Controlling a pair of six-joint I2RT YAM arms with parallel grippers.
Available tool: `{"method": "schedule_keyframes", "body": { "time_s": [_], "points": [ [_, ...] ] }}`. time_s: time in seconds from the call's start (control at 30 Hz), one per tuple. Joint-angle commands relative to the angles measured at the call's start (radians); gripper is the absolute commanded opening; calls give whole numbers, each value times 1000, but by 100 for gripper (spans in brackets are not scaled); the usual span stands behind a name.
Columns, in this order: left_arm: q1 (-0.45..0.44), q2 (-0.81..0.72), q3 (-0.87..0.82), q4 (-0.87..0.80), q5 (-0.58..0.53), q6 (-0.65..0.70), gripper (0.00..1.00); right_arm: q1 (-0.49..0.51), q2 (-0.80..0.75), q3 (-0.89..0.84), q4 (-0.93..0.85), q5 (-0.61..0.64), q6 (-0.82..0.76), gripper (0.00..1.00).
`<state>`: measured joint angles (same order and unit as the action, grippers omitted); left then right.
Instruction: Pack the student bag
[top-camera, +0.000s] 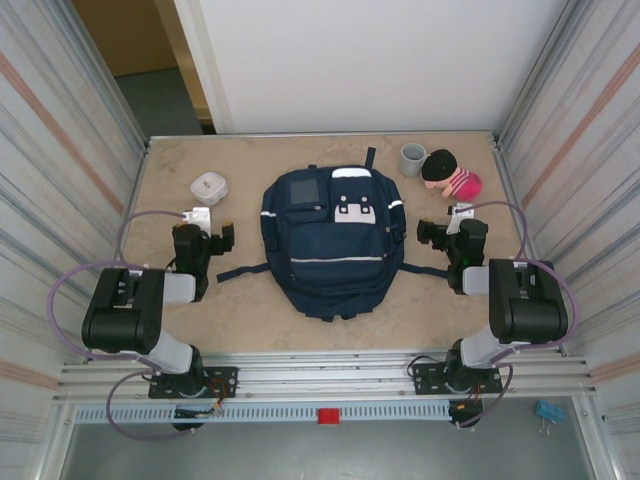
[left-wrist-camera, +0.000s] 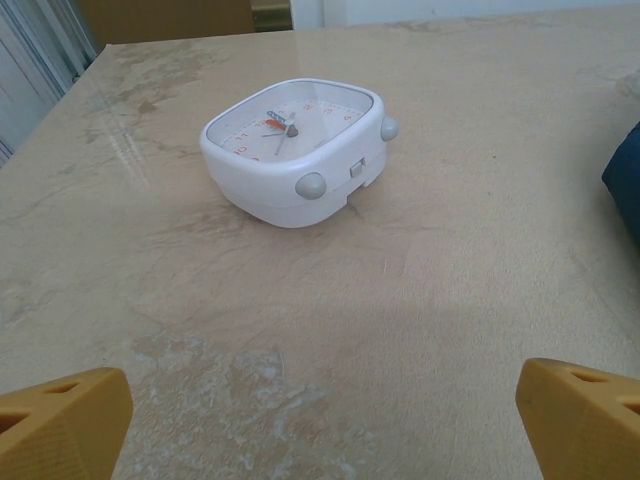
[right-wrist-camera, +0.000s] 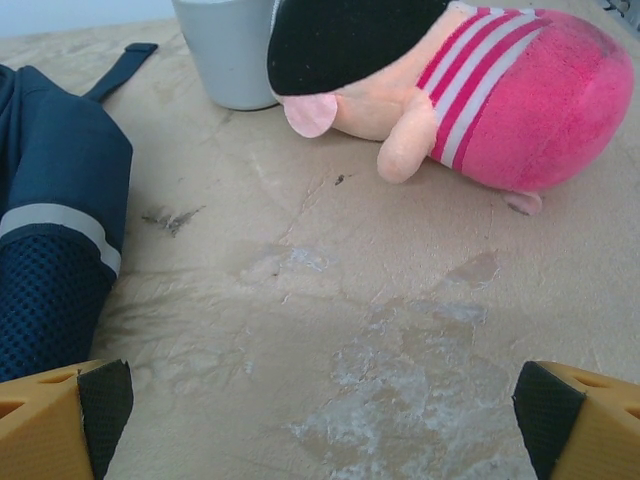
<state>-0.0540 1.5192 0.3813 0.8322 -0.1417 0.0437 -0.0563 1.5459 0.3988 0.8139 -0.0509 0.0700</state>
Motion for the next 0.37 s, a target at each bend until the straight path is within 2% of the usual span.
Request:
{"method": "schedule_keyframes", "body": {
  "time_s": [0.0, 0.33],
  "points": [
    [3, -9, 9, -4, -13, -8, 99, 7, -3, 6, -5, 11, 8, 99],
    [3, -10, 11, -4, -13, -8, 99, 2, -2, 9, -11, 14, 16, 99]
  ]
}}
